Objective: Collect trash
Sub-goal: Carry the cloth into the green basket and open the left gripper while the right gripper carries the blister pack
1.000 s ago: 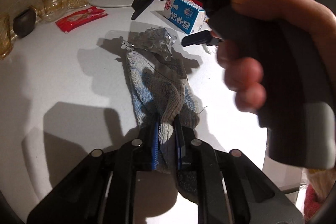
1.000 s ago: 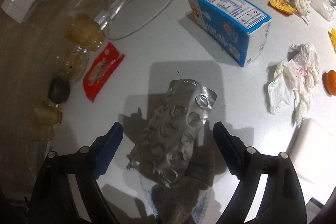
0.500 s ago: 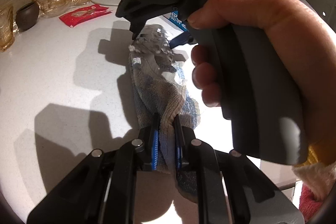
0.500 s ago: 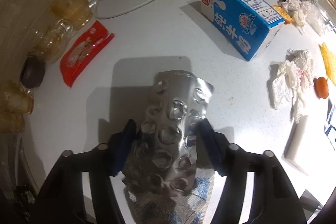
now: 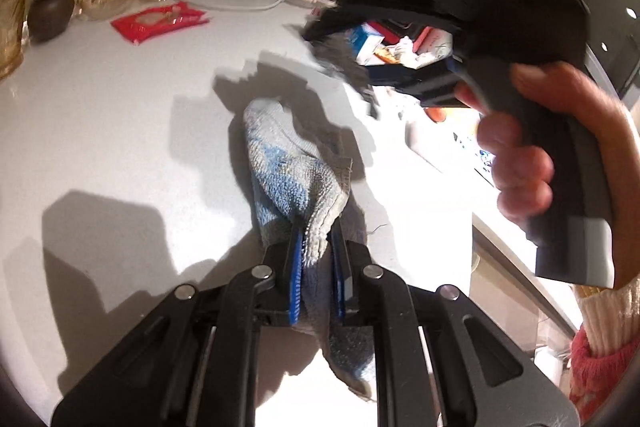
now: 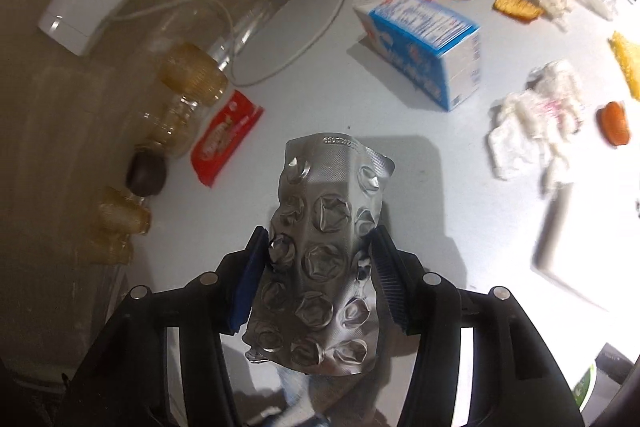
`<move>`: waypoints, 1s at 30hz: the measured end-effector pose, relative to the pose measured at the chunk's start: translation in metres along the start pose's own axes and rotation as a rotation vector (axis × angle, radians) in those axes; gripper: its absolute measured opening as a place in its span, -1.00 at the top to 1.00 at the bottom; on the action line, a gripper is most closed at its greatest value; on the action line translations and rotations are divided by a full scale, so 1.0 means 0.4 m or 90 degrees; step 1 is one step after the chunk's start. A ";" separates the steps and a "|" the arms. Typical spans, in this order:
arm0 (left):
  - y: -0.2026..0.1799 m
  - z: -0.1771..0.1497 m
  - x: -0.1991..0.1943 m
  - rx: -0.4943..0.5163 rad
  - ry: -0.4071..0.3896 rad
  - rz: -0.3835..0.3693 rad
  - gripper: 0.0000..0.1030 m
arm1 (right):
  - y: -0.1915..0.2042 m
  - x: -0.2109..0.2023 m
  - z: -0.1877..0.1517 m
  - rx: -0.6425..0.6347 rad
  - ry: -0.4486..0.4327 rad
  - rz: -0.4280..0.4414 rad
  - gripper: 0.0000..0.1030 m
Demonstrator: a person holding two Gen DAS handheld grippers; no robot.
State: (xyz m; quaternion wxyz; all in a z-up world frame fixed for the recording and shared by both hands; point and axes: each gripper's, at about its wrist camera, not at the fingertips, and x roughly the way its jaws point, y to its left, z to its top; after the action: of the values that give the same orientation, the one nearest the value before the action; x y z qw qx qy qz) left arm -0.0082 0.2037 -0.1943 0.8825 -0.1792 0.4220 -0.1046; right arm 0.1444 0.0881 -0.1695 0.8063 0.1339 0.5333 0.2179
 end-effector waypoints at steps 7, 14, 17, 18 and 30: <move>-0.084 0.011 -0.100 0.055 -0.019 -0.019 0.77 | -0.118 -0.218 -0.093 0.007 -0.055 0.014 -0.05; -0.285 -0.015 -0.208 0.148 -0.028 -0.085 0.77 | -0.273 -0.441 -0.258 0.026 -0.099 -0.006 -0.06; -0.379 -0.051 -0.212 0.170 -0.010 -0.137 0.77 | -0.346 -0.538 -0.332 0.039 -0.121 -0.025 -0.06; -0.413 -0.072 -0.203 0.176 0.003 -0.149 0.77 | -0.368 -0.563 -0.355 0.040 -0.129 -0.035 -0.07; -0.587 -0.376 0.075 0.177 0.200 0.002 0.21 | -0.565 -0.696 -0.594 0.041 -0.112 -0.064 -0.08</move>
State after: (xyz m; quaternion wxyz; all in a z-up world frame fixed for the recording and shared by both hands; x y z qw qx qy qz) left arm -0.1150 -0.0554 -0.2079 0.8223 -0.0361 0.5362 -0.1871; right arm -0.1201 -0.2499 -0.1416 0.8551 0.1517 0.4734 0.1475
